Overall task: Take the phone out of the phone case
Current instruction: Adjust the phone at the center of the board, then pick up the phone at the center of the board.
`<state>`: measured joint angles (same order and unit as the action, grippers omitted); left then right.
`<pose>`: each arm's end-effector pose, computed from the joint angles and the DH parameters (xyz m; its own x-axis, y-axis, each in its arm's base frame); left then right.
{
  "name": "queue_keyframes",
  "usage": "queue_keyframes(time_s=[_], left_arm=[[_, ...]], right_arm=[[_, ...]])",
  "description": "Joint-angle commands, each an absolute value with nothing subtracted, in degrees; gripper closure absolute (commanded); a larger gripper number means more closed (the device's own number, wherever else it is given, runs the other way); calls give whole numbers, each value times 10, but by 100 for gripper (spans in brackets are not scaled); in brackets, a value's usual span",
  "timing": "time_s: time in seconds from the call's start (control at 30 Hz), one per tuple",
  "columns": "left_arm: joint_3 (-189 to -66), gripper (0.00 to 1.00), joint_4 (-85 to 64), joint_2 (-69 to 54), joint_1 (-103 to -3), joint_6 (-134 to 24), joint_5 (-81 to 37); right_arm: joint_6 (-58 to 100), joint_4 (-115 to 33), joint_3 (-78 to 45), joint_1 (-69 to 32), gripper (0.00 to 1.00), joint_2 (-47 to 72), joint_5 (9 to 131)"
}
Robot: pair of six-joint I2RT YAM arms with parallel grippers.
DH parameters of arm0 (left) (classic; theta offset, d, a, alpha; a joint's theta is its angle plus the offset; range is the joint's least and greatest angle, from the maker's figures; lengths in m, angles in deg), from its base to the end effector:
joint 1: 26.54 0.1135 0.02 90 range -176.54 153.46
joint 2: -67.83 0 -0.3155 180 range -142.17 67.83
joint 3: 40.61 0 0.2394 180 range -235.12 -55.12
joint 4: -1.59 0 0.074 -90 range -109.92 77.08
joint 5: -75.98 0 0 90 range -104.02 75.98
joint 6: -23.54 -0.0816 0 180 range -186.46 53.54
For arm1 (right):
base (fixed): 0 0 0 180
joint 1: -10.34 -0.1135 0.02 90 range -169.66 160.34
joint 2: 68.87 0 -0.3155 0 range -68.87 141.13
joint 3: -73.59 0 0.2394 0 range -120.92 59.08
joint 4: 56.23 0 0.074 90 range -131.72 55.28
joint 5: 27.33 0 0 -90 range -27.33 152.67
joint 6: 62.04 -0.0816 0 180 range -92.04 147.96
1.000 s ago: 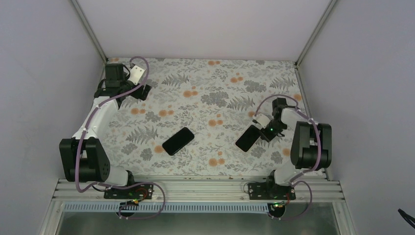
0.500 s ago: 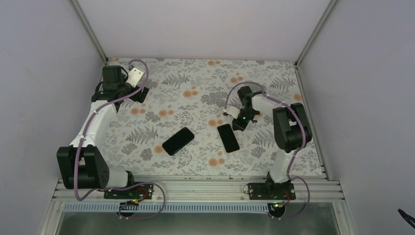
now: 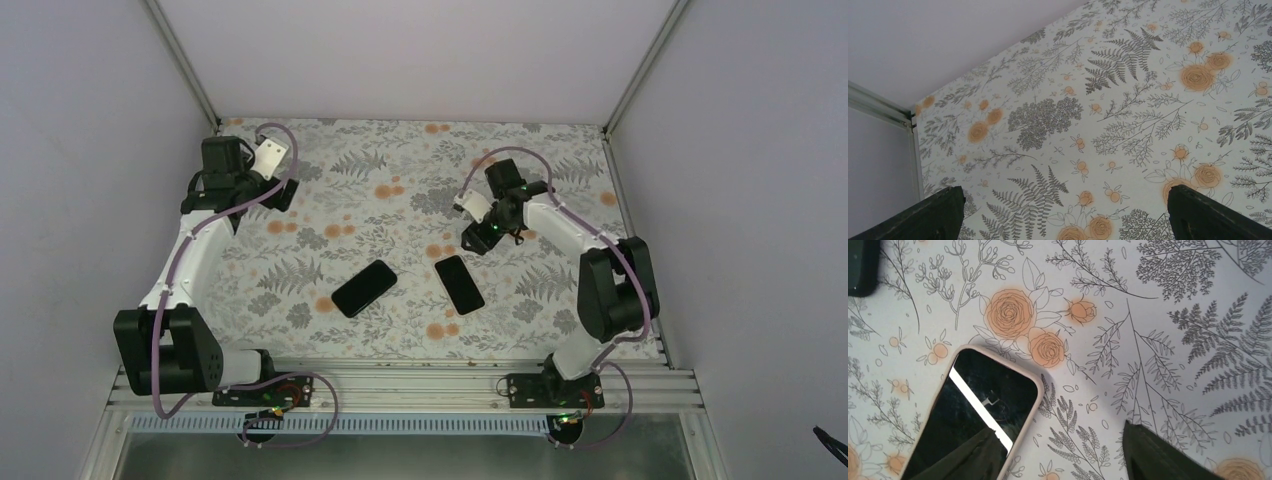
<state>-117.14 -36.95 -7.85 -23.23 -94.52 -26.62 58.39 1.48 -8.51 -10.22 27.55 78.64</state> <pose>0.3034 -0.0003 0.3288 -0.4841 0.4318 -0.7611 0.3895 0.8852 0.2545 0.3051 0.1384 0.2228 -0.5567 -0.7289 -0.3986 -0.8107 0.5813 0.0694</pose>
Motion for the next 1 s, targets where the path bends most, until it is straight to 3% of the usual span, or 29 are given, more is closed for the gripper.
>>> queue_keyframes(time_s=[0.0,0.13,0.53,0.63,0.73,0.97], left_arm=[[-1168,0,-353,-77,-224,-944,-268],[-1175,0,-355,-89,-222,-937,-266],[-1150,0,-363,-67,-219,-941,-260],[-1149,0,-367,-67,-216,-943,-264],[-1154,0,-373,-69,-216,-942,-277],[-1163,0,-385,-66,-215,-944,-291]], right_arm=[[428,5,-61,-134,31,248,760],[284,-77,6,-246,17,208,579],[223,-92,41,-318,10,225,480],[230,-66,43,-319,10,218,506],[241,-62,55,-322,0,208,544],[262,-18,19,-325,0,208,630]])
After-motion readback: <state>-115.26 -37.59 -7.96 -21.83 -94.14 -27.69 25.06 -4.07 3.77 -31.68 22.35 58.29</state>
